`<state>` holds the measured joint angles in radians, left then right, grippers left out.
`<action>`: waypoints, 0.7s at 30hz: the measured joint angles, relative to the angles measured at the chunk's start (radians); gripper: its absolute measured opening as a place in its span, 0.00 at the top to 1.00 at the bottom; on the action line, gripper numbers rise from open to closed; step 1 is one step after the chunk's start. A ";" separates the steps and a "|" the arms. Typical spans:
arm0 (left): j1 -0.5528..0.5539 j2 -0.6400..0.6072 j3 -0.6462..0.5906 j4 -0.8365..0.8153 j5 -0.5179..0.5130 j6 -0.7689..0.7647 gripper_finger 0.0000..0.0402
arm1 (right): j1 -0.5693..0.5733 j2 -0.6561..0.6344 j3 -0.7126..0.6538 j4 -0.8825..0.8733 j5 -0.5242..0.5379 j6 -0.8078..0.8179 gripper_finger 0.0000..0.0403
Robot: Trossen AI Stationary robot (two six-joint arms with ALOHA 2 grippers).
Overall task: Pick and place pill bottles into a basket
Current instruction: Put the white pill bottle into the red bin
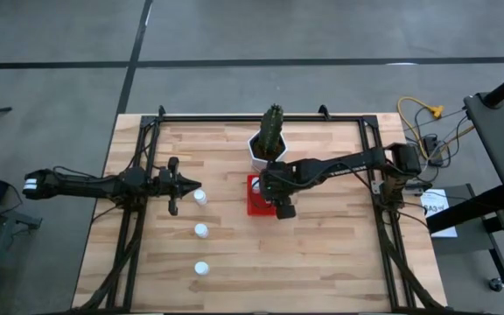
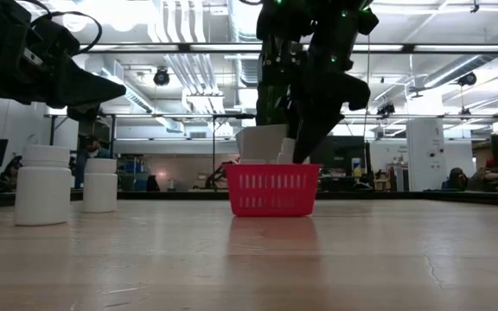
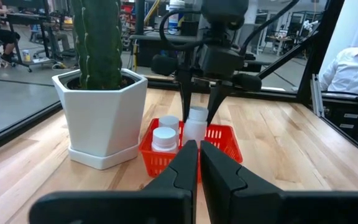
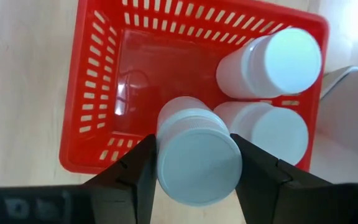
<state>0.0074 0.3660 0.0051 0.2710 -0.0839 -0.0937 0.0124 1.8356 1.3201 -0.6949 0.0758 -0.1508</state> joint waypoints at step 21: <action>0.000 0.000 0.000 0.000 0.000 0.000 1.00 | 0.000 0.027 0.016 -0.012 0.032 0.005 0.51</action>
<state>0.0071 0.3656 0.0051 0.2714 -0.0837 -0.0937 0.0128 1.8626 1.3361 -0.7074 0.1074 -0.1459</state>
